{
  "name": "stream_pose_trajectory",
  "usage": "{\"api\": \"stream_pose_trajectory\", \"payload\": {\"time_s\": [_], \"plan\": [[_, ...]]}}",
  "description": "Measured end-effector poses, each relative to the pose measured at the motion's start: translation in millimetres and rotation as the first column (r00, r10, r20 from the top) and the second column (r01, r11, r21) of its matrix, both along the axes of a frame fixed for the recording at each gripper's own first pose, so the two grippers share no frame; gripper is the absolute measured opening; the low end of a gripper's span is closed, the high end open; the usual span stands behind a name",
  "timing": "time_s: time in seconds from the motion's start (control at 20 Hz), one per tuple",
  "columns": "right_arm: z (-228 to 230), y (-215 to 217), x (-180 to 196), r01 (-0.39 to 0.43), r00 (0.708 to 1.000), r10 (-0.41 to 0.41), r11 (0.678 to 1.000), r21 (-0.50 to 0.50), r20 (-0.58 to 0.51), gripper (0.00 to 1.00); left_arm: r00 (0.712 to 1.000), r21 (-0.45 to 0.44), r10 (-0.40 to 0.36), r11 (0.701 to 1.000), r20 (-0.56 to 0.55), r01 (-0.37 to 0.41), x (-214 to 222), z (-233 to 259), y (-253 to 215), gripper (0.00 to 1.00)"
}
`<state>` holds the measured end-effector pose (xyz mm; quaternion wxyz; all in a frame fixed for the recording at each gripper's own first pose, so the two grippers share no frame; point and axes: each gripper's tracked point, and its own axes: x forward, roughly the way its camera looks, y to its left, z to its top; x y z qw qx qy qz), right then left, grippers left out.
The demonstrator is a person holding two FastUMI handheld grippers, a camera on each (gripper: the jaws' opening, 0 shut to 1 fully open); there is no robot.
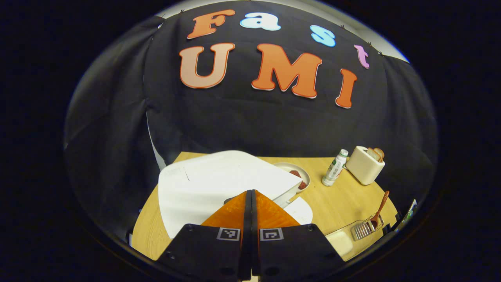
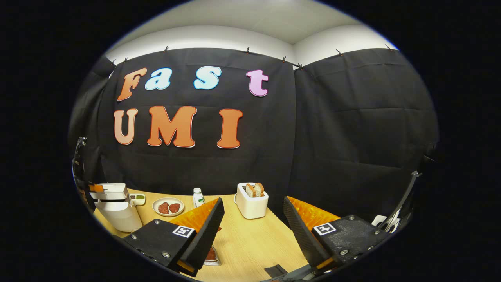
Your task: Close the left gripper, press the button to open the rice cooker; take a wooden spoon from the chopstick holder with the right hand, scoop a spoonful of rice and pour it into the rice cooker, then put the wooden spoon back into the chopstick holder.
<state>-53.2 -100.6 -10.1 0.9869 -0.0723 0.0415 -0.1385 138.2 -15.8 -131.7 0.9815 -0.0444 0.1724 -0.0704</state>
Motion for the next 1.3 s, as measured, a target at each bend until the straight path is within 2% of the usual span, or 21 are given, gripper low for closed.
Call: {"api": "stream_pose_trajectory", "payload": {"time_s": [0.2, 0.25, 0.3, 0.4, 0.45, 0.5, 0.55, 0.7, 0.85, 0.9, 0.95, 1.1, 1.25, 1.3], "plan": [[7.2, 5.2, 4.5, -0.023, 0.999, 0.023, 1.0, 0.011, 0.033, 0.95, 0.983, 0.012, 0.04, 0.999, 0.178, -0.042, -20.9, 97.5, 13.6, 0.05], [7.7, 6.8, 6.0, -0.029, 0.999, 0.029, 0.999, 0.013, 0.035, 1.0, 0.975, 0.01, 0.056, 0.998, 0.216, -0.06, -27.5, 115.2, 16.7, 0.05], [7.3, 9.7, 6.8, -0.035, 0.999, 0.035, 0.999, 0.016, 0.035, 0.95, 0.967, -0.004, 0.067, 0.998, 0.245, -0.068, -37.2, 133.0, 18.8, 0.05], [5.6, 13.2, 8.6, -0.048, 0.998, 0.047, 0.999, 0.019, 0.036, 0.95, 0.955, -0.041, 0.08, 0.997, 0.286, -0.071, -56.8, 160.3, 20.9, 0.05], [5.1, 15.6, 10.4, -0.054, 0.998, 0.053, 0.998, 0.017, 0.036, 0.95, 0.948, -0.055, 0.082, 0.996, 0.306, -0.068, -65.2, 169.5, 22.2, 0.05], [2.1, 18.4, 13.3, -0.062, 0.998, 0.062, 0.998, 0.019, 0.032, 1.0, 0.942, -0.062, 0.082, 0.996, 0.325, -0.066, -73.3, 180.6, 24.0, 0.04], [-2.3, 22.2, 16.0, -0.075, 0.997, 0.075, 0.997, 0.021, 0.024, 0.95, 0.936, -0.065, 0.087, 0.995, 0.34, -0.069, -79.7, 188.4, 24.9, 0.06], [-18.2, 30.4, 29.0, -0.098, 0.995, 0.098, 0.995, 0.023, -0.003, 0.95, 0.918, -0.051, 0.106, 0.994, 0.383, -0.093, -99.4, 209.3, 32.2, 0.05], [-42.9, 47.6, 43.6, -0.14, 0.988, 0.146, 0.984, 0.11, -0.054, 0.95, 0.897, -0.001, 0.148, 0.987, 0.417, -0.162, -109.0, 220.5, 48.8, 0.07], [-50.5, 50.4, 48.3, -0.148, 0.985, 0.159, 0.98, 0.134, -0.069, 0.95, 0.895, 0.007, 0.152, 0.985, 0.42, -0.171, -109.9, 222.6, 50.3, 0.04], [-58.5, 52.0, 54.5, -0.149, 0.983, 0.162, 0.978, 0.143, -0.084, 0.95, 0.896, 0.017, 0.136, 0.987, 0.422, -0.157, -113.4, 223.6, 45.3, 0.08], [-88.7, 52.1, 69.9, -0.147, 0.974, 0.168, 0.979, 0.141, -0.153, 0.95, 0.906, 0.025, 0.129, 0.988, 0.404, -0.152, -123.4, 223.2, 45.7, 0.09], [-125.9, 54.1, 83.1, -0.138, 0.954, 0.18, 0.974, 0.182, -0.238, 0.95, 0.911, 0.019, 0.12, 0.99, 0.395, -0.139, -127.4, 224.0, 40.8, 0.37], [-138.0, 53.7, 87.9, -0.135, 0.949, 0.182, 0.973, 0.19, -0.258, 0.95, 0.909, 0.024, 0.128, 0.988, 0.397, -0.149, -131.0, 225.9, 43.5, 0.38]]}}
